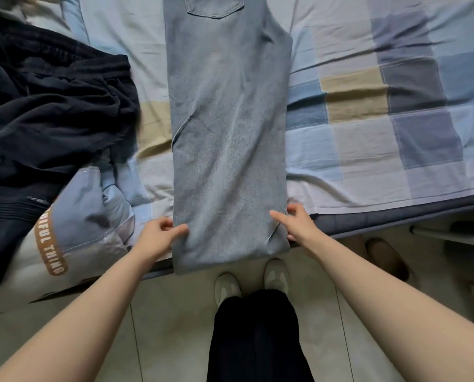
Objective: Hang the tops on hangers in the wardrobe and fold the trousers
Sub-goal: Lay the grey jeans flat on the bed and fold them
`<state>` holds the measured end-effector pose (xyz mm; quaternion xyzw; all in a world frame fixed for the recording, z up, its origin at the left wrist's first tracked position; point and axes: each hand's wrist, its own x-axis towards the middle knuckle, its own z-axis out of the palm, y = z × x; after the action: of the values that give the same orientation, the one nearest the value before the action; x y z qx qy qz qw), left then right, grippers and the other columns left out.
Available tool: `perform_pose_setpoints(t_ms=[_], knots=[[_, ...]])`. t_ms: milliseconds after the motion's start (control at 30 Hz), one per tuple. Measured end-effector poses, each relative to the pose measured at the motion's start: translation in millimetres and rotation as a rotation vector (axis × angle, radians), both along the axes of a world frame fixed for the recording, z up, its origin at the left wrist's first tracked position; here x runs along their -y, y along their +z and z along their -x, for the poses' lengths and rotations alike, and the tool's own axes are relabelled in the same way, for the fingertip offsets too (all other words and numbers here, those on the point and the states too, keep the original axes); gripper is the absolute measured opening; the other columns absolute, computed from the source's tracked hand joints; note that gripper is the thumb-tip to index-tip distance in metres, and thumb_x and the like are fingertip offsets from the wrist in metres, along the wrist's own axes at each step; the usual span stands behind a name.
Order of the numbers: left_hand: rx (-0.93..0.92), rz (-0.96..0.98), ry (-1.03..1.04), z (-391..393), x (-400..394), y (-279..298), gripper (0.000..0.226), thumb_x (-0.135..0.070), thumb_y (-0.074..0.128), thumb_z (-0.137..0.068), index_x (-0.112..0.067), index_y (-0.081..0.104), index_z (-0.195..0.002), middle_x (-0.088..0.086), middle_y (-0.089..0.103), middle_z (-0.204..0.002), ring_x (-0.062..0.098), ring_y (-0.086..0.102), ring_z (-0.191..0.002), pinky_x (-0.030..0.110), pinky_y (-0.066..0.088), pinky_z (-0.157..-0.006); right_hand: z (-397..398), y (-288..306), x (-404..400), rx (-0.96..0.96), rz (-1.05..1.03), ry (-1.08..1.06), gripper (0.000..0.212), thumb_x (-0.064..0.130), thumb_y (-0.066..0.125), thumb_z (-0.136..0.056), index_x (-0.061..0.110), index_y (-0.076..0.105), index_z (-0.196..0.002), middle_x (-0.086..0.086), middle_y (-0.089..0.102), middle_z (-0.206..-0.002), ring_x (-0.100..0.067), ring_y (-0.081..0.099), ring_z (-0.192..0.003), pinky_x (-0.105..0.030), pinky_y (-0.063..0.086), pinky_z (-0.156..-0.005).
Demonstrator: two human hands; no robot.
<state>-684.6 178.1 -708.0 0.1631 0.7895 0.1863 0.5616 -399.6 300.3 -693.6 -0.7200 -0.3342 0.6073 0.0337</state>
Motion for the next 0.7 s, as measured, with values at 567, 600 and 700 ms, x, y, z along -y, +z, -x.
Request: perform_pose_setpoints(t_ms=[567, 600, 700], knots=[[0.436, 0.016, -0.167, -82.5, 75.0, 40.0, 0.038, -0.006, 0.078, -0.078, -0.012, 0.067, -0.113, -0.003, 0.074, -0.109, 0.014, 0.067, -0.107, 0.032, 0.050, -0.099, -106.6, 58.6, 24.6, -0.380, 0.382, 0.637, 0.023, 0.007, 0.068, -0.081, 0.017, 0.070, -0.101, 0.006, 0.073, -0.104, -0.010, 0.068, -0.095, -0.020, 0.052, -0.079], [0.399, 0.014, -0.153, -87.4, 78.8, 42.0, 0.037, -0.006, 0.078, -0.078, -0.013, 0.067, -0.112, -0.005, 0.074, -0.107, 0.013, 0.067, -0.106, 0.031, 0.050, -0.098, -110.0, 63.7, 28.0, -0.366, 0.346, 0.700, 0.024, 0.009, 0.069, -0.080, 0.017, 0.070, -0.102, 0.007, 0.073, -0.104, -0.009, 0.067, -0.096, -0.019, 0.051, -0.080], [0.360, 0.002, -0.068, -102.5, 86.8, 50.8, 0.031, -0.007, 0.074, -0.082, -0.010, 0.067, -0.112, -0.003, 0.075, -0.106, 0.009, 0.069, -0.097, 0.023, 0.054, -0.085, -119.2, 72.4, 37.4, -0.287, 0.173, 0.663, 0.027, 0.007, 0.067, -0.085, 0.014, 0.066, -0.111, 0.007, 0.072, -0.107, -0.008, 0.066, -0.100, -0.018, 0.052, -0.082]])
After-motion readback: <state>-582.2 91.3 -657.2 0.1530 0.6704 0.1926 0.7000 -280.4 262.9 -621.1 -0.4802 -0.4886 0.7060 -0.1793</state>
